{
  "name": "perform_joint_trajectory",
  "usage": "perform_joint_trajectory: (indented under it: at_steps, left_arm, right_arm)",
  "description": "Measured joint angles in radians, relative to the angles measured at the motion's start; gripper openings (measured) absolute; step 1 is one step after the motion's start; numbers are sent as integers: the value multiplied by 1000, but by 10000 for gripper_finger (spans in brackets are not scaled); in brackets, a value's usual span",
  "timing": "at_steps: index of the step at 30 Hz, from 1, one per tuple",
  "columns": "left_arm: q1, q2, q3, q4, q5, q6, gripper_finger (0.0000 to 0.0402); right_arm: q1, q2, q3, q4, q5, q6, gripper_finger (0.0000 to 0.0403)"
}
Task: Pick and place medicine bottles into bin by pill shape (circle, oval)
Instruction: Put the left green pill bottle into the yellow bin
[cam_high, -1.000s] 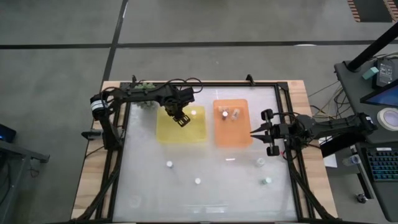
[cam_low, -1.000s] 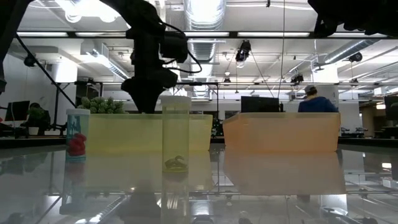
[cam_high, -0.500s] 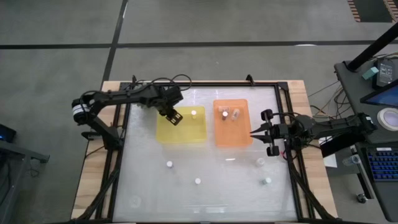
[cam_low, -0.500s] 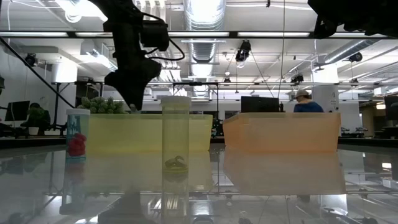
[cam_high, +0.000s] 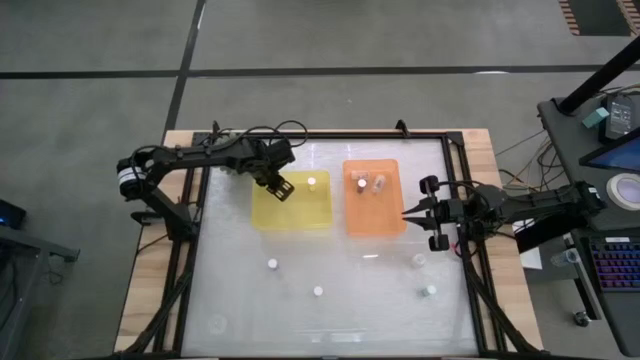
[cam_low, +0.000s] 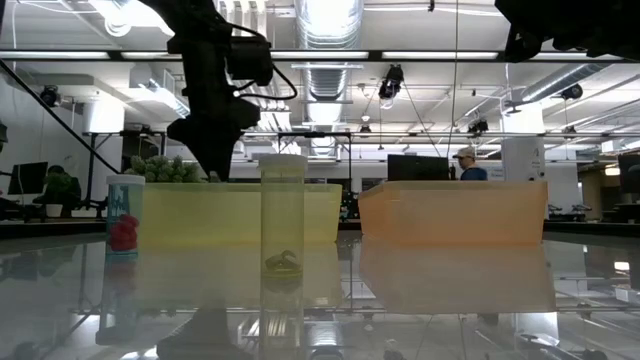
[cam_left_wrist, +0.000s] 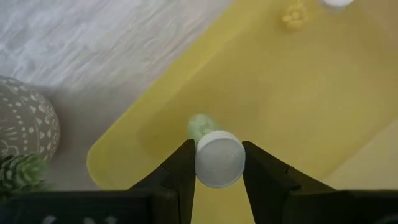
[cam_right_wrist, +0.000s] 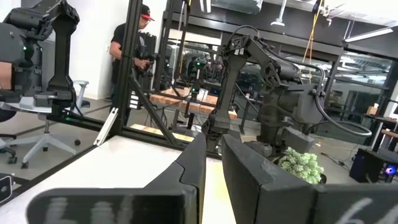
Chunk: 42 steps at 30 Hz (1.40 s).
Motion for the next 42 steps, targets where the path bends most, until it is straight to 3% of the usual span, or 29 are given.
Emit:
perform_joint_trajectory:
  at_steps: [15, 30, 42]
  left_arm:
    - [1, 0, -64, 116, -19, -42, 93]
    - [1, 0, -128, 126, -19, -58, 93]
    - [1, 0, -129, 142, -19, -70, 147]
  right_arm:
    - [0, 0, 0, 0, 0, 0, 43]
    - [0, 0, 0, 0, 0, -2, 43]
    - [0, 0, 0, 0, 0, -3, 43]
